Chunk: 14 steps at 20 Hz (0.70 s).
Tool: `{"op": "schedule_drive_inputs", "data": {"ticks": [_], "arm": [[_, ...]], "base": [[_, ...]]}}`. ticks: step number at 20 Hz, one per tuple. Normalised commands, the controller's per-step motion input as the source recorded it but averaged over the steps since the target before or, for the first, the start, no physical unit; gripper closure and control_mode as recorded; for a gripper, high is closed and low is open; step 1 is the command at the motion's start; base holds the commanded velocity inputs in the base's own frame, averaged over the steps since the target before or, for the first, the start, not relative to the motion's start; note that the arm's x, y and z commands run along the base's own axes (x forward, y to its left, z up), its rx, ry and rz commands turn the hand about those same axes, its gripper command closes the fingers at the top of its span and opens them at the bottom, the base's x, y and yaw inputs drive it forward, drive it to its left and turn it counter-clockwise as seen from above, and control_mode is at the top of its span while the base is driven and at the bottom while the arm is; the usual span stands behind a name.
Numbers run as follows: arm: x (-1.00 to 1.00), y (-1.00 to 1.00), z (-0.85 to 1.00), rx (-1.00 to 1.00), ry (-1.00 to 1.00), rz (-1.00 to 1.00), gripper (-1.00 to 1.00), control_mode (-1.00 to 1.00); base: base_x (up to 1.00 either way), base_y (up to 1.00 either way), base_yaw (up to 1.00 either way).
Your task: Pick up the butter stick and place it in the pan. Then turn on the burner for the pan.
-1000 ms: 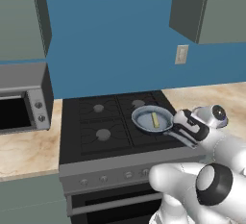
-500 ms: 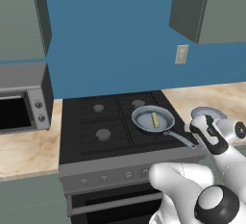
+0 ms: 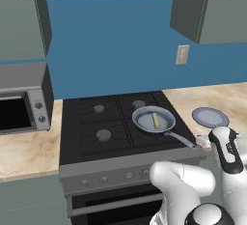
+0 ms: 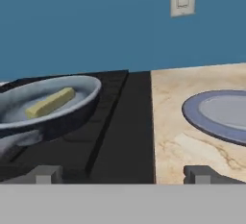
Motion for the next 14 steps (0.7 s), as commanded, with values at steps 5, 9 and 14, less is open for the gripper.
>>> {"op": "schedule_drive_inputs", "data": {"ticks": [5,9,14], "arm": [[-0.5,0.0,-0.19,0.0,-0.11,0.0,-1.0,-1.0],[-0.41,0.0,-0.21,0.0,-0.05,0.0,-1.0,-1.0],[-0.32,0.0,-0.2,0.0,-0.05,0.0,-1.0,-1.0]], "base": [[0.0,0.0,0.0],[0.0,0.0,0.0],[0.0,0.0,0.0]]}}
